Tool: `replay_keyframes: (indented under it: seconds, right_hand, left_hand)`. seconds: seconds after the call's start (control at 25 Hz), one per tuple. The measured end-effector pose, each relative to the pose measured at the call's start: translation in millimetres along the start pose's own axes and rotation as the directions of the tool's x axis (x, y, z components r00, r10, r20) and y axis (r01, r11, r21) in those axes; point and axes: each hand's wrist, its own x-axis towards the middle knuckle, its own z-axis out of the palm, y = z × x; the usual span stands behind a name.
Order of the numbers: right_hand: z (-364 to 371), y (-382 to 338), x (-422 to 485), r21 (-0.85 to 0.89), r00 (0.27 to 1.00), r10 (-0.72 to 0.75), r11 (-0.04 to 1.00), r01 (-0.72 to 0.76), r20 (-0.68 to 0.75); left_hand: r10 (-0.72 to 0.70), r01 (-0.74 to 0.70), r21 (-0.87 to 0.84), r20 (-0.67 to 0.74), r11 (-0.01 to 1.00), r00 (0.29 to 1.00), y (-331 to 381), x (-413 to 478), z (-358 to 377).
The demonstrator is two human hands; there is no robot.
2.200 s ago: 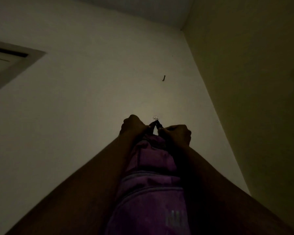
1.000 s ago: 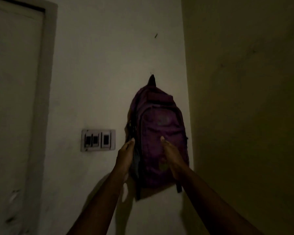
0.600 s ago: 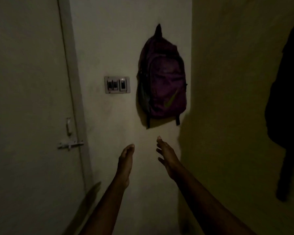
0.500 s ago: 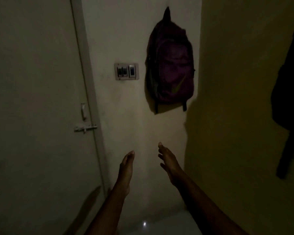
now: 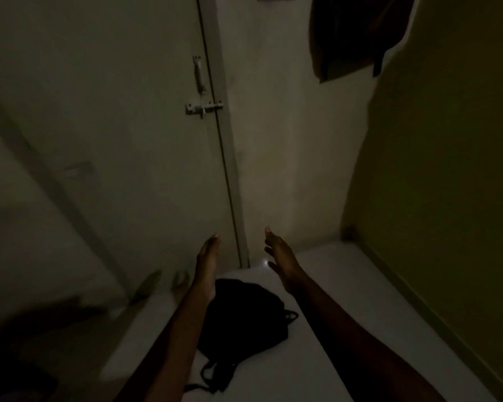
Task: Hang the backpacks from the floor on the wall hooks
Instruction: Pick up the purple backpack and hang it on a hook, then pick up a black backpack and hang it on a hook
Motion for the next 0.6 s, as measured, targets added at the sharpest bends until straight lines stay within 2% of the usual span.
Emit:
replay_keyframes:
  seconds: [0.16,0.32,0.44,0.52,0.6]
  right_hand:
    - [79.2,67.4,0.5,0.119,0.991,0.1,0.989,-0.088,-0.092]
    - [136.8,120.3,-3.8,0.15,0.961,0.221,0.969,-0.198,-0.165]
    - [155.9,148.7,15.4,0.181,0.932,0.281,0.953,-0.242,-0.23]
    - [162.7,167.1,38.4,0.224,0.913,0.33,0.934,-0.28,-0.238]
    - [161.8,190.9,68.3,0.343,0.878,0.405,0.887,-0.31,-0.254]
  left_hand:
    - [-0.085,0.082,0.063,0.032,0.995,0.996,-29.2,17.2,-101.1]
    - [-0.282,0.272,0.129,0.061,0.954,0.958,-61.3,36.1,-171.6]
    - [-0.399,0.373,0.239,0.067,0.896,0.915,-82.1,64.8,-187.4]
    - [-0.429,0.37,0.36,0.096,0.856,0.898,-95.1,92.0,-182.5]
    - [-0.441,0.34,0.469,0.122,0.815,0.889,-113.0,125.9,-170.5]
